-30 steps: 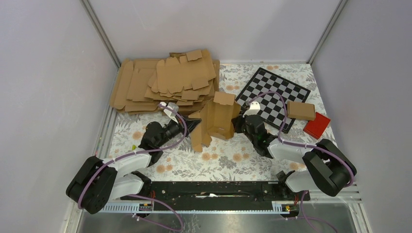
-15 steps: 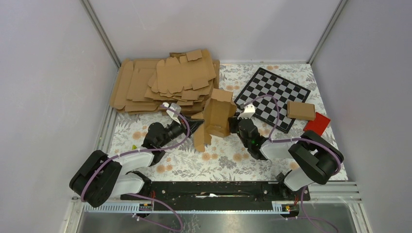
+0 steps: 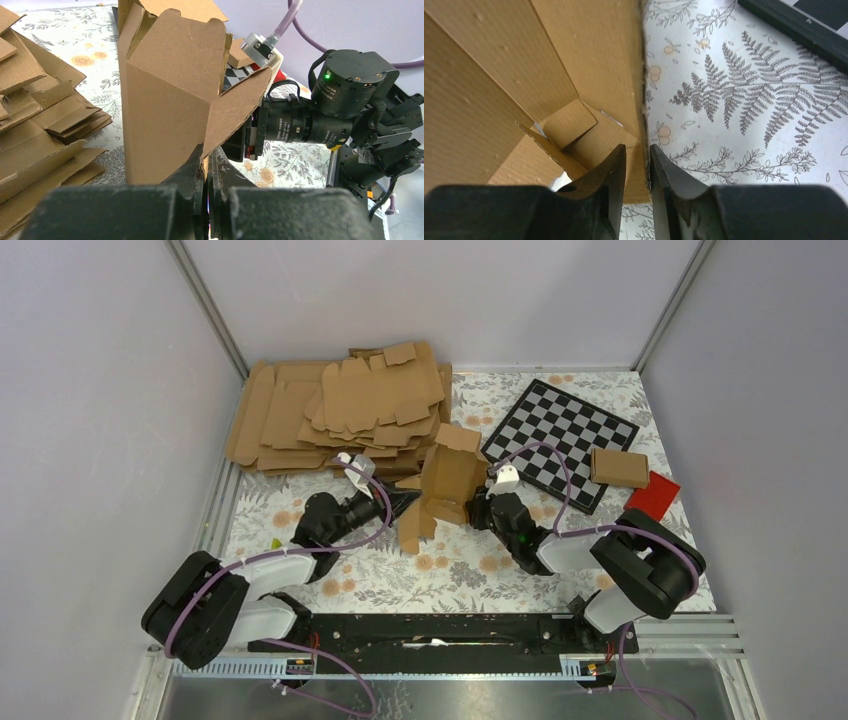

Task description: Fold the paper box

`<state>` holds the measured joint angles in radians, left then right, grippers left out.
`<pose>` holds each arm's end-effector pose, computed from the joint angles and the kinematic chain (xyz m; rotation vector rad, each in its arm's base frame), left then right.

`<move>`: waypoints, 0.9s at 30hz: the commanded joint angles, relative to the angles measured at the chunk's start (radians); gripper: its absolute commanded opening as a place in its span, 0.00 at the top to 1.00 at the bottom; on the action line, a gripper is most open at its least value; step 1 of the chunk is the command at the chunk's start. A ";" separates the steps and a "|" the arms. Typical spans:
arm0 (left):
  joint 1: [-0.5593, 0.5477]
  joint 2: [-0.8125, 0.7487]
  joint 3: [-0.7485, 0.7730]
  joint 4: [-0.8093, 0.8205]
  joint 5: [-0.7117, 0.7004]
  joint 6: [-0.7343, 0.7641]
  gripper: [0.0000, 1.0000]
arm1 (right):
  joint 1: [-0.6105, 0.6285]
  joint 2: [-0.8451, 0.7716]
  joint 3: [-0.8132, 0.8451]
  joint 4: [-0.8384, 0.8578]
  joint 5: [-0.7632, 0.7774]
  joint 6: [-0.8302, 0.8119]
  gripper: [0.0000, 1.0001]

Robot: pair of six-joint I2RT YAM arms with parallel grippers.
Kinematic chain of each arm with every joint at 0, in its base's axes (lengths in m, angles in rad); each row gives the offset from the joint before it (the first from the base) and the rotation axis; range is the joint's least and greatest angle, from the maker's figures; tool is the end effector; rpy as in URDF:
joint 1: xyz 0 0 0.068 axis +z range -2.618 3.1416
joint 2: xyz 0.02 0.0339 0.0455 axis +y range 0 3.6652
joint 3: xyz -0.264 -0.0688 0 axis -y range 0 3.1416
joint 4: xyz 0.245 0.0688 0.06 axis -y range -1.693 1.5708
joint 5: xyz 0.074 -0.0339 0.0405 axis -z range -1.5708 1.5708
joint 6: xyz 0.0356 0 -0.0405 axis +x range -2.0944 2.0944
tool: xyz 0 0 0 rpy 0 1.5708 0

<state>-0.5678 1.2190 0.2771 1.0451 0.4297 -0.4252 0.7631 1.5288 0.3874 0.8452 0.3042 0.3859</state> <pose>0.1838 -0.1348 0.2095 0.4801 1.5054 -1.1059 0.2016 0.1780 0.1480 -0.1423 1.8792 0.5124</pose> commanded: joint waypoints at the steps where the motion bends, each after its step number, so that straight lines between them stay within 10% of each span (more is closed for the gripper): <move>1: -0.009 -0.038 -0.013 -0.088 0.029 0.034 1.00 | 0.013 -0.041 0.022 -0.070 -0.020 -0.001 0.69; 17: -0.020 -0.038 0.003 -0.124 0.031 0.054 1.00 | 0.013 -0.030 0.049 -0.126 -0.145 -0.035 0.25; 27: -0.021 -0.029 0.005 -0.110 0.049 0.026 1.00 | 0.019 -0.001 0.099 -0.161 -0.181 -0.016 0.24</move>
<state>-0.5812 1.1683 0.2768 0.9661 0.4389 -0.3683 0.7670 1.5127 0.4316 0.6983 0.1539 0.3637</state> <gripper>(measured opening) 0.014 0.746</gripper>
